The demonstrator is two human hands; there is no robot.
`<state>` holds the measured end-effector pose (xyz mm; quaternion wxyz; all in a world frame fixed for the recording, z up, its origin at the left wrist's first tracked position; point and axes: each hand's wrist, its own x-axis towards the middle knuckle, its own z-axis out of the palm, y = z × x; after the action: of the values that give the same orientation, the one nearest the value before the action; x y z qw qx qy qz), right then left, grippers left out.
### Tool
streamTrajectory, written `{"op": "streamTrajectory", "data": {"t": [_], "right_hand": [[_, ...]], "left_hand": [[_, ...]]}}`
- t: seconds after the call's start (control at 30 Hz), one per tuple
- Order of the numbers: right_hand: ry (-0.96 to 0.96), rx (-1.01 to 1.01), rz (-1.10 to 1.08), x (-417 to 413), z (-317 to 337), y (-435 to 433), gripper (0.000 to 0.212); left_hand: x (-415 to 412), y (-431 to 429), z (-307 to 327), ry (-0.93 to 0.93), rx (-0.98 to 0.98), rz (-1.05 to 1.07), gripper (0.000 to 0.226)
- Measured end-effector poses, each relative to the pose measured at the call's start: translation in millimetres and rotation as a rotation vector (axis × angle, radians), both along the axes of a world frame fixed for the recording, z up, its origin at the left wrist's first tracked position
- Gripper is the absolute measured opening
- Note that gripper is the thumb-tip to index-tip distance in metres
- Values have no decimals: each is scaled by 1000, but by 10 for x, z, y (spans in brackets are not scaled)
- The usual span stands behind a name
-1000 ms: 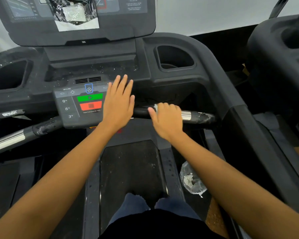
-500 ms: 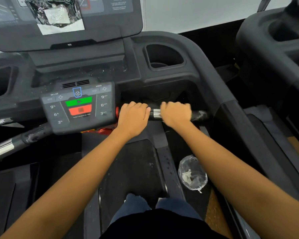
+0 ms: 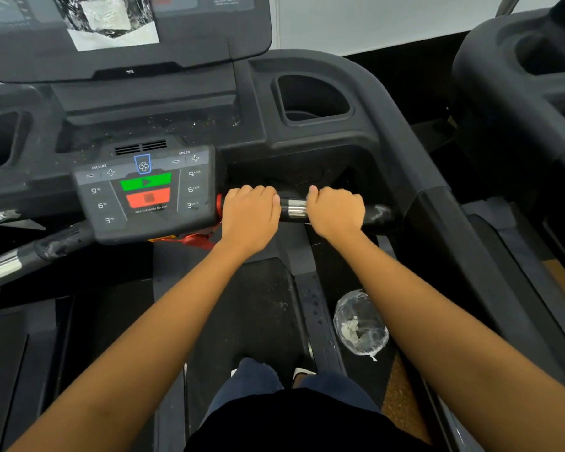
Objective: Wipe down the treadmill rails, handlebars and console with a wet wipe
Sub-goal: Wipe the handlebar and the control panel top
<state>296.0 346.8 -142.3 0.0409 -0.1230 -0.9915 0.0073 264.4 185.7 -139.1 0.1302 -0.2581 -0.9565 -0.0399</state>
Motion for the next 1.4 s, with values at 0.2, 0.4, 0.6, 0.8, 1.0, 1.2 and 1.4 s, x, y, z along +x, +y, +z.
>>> {"op": "streamTrajectory", "data": {"t": [0.2, 0.4, 0.6, 0.8, 1.0, 1.2, 1.4], "right_hand": [[125, -98, 51, 103, -38, -282, 35], [224, -59, 205, 470, -223, 380, 32], [-2, -58, 13, 12, 24, 101, 46], [177, -87, 271, 189, -93, -152, 38], [212, -63, 88, 606, -395, 411, 45], [213, -68, 155, 119, -77, -219, 49], [0, 100, 333, 170, -80, 391, 54]], "left_hand": [[-11, 43, 15, 19, -7, 22, 40], [13, 39, 15, 9, 1, 31, 40], [-3, 36, 11, -1, 2, 17, 37], [-10, 24, -3, 5, -31, 2, 33], [-8, 30, -8, -12, -10, 21, 39], [-16, 6, 14, -20, -2, -21, 39], [-32, -14, 21, -41, 26, -38, 37]]}}
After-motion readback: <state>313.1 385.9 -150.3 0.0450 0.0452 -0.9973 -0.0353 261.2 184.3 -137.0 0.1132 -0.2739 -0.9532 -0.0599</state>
